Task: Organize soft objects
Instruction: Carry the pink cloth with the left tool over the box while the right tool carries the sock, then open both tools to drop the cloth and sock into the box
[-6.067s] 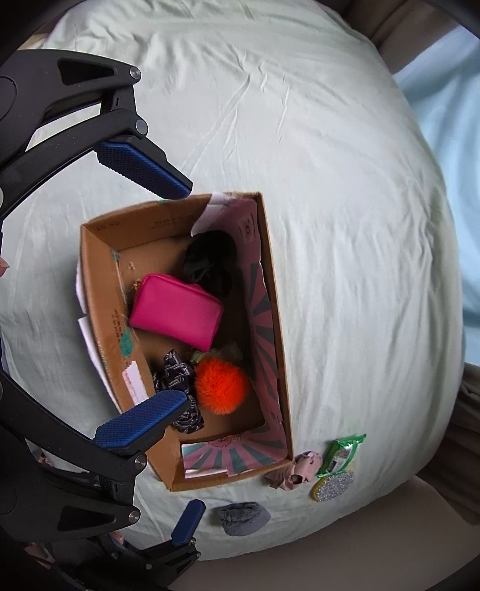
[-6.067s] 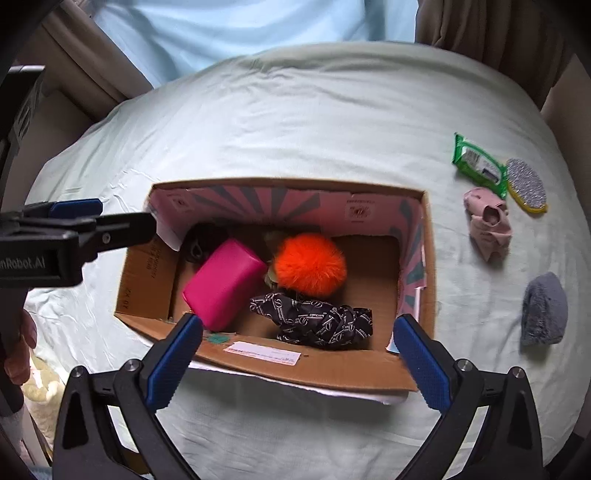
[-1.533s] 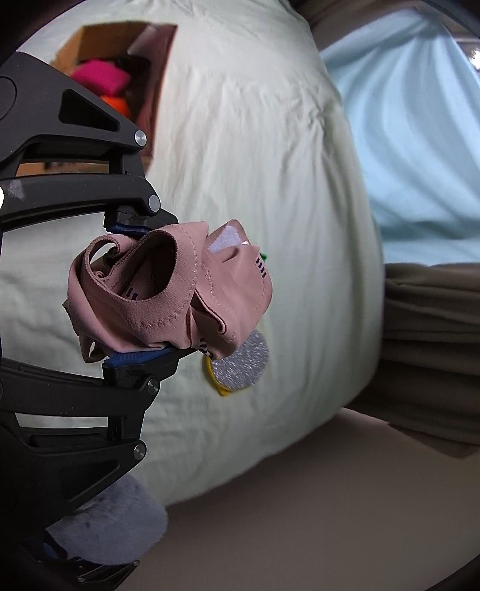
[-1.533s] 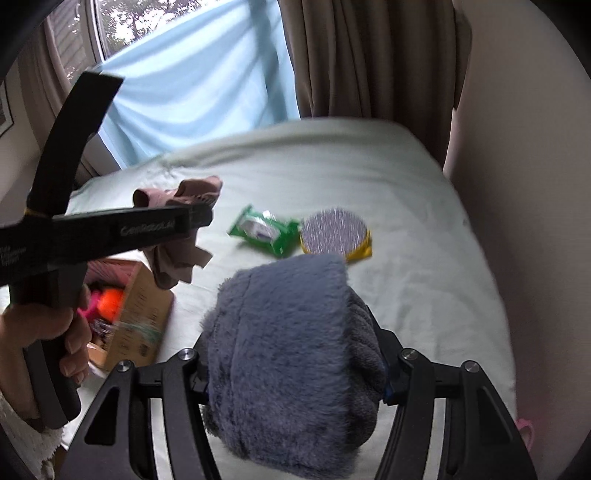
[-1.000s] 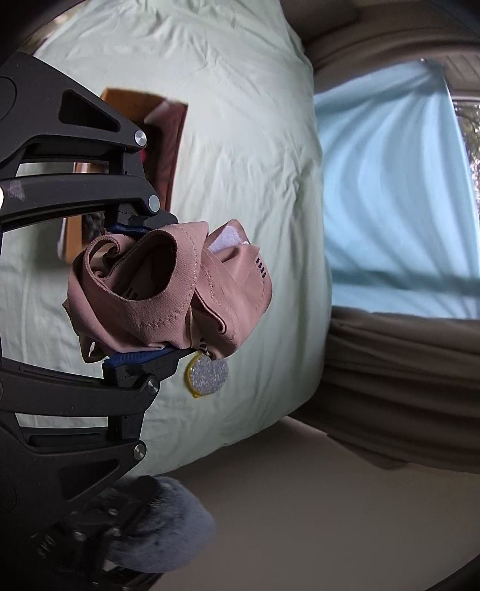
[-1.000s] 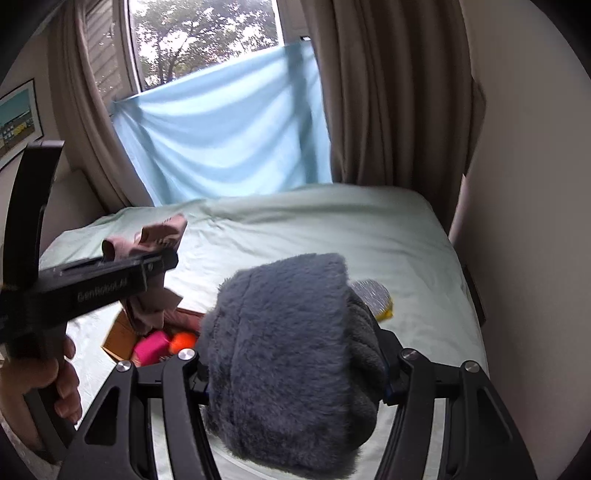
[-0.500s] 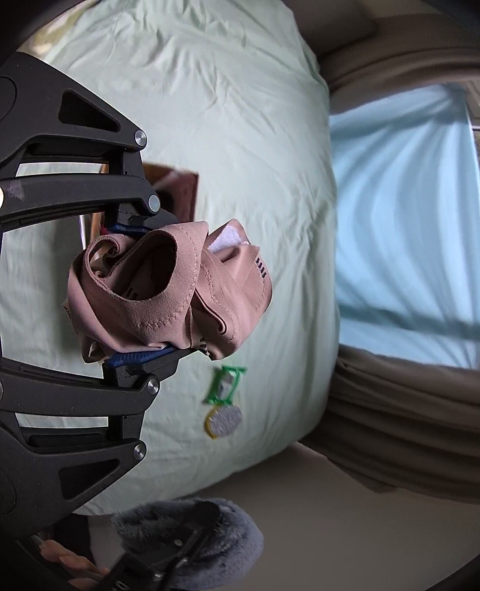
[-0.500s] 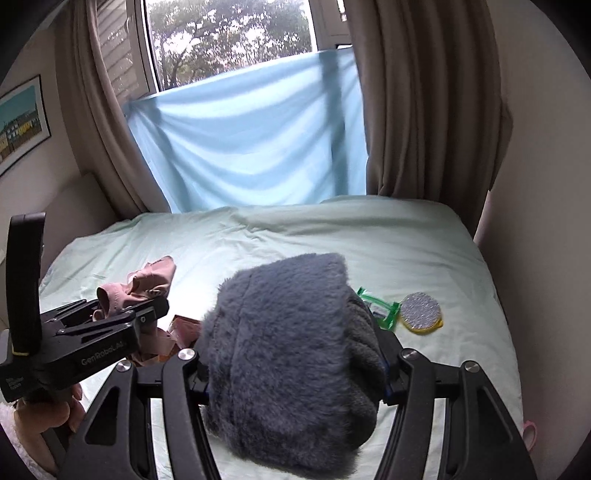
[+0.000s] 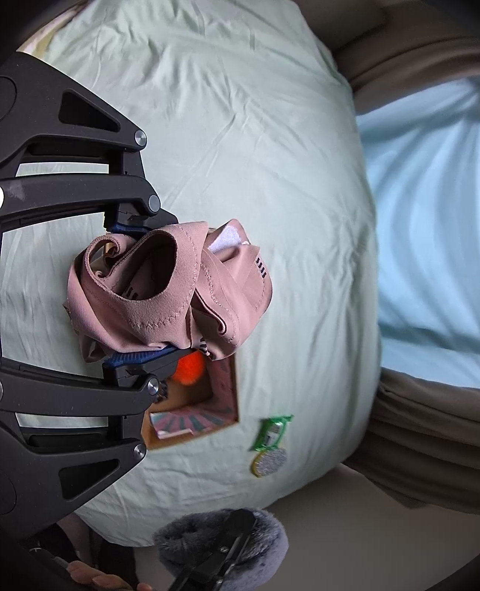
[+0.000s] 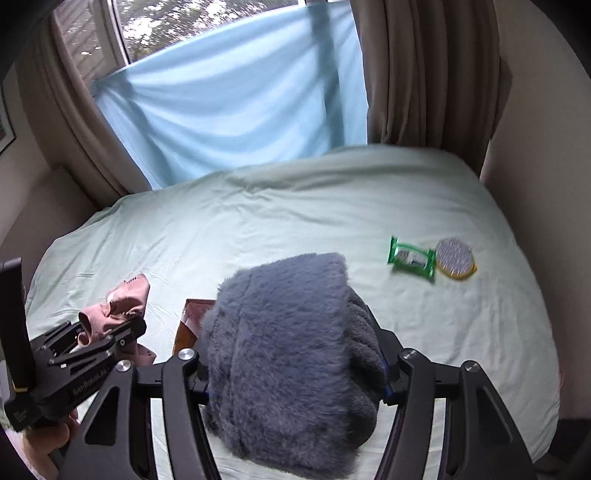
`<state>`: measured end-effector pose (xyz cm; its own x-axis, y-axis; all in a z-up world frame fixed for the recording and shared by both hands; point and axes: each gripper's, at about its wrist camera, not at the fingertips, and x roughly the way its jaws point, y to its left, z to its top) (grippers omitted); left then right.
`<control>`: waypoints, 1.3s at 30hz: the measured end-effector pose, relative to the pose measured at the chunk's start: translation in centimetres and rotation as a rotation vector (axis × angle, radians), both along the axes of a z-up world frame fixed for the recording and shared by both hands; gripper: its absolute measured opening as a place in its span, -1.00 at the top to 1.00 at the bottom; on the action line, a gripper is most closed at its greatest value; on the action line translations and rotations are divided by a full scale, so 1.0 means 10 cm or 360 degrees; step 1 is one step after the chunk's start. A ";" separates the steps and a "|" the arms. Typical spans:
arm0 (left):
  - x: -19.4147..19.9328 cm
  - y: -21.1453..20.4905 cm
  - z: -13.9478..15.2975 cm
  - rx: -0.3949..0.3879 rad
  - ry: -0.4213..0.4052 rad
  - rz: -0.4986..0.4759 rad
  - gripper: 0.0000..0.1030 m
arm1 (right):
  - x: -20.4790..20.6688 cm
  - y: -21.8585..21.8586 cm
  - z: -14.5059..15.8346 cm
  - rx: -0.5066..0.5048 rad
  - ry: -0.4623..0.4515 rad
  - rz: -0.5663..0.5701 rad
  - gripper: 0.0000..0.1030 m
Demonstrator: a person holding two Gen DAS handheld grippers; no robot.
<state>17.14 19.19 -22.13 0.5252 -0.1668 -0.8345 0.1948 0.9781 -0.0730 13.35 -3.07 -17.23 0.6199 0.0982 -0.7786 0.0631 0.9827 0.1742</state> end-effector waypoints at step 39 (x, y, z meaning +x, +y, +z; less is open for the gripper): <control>0.85 -0.33 -1.53 0.0114 0.0580 -0.0123 -0.99 | 1.06 -0.29 -1.83 0.0281 0.0633 -0.0311 -1.00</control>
